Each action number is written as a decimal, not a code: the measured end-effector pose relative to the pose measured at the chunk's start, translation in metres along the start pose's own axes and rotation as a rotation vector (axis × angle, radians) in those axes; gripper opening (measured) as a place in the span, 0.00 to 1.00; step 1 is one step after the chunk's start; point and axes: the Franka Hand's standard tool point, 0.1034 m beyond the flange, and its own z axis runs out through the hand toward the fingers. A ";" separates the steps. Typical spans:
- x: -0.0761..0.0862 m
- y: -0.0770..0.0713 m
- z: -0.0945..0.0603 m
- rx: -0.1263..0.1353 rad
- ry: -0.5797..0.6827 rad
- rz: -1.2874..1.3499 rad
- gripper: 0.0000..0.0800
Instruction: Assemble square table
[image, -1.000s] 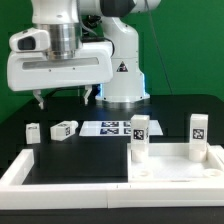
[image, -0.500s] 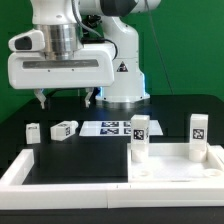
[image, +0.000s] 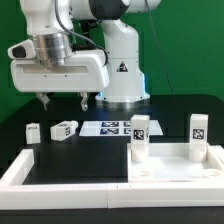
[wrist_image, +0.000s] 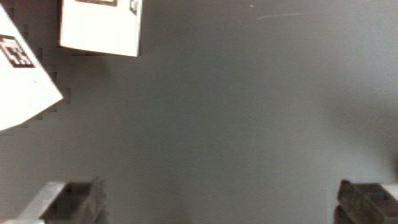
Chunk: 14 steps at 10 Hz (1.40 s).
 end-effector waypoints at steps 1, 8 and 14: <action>-0.012 0.018 0.005 0.019 -0.060 0.035 0.81; -0.028 0.049 0.018 0.093 -0.227 0.124 0.81; -0.052 0.048 0.041 0.166 -0.646 0.181 0.81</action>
Offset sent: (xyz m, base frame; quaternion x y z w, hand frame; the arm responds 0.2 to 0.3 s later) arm 0.0000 0.0000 0.0000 0.0000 0.0000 0.0000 1.0000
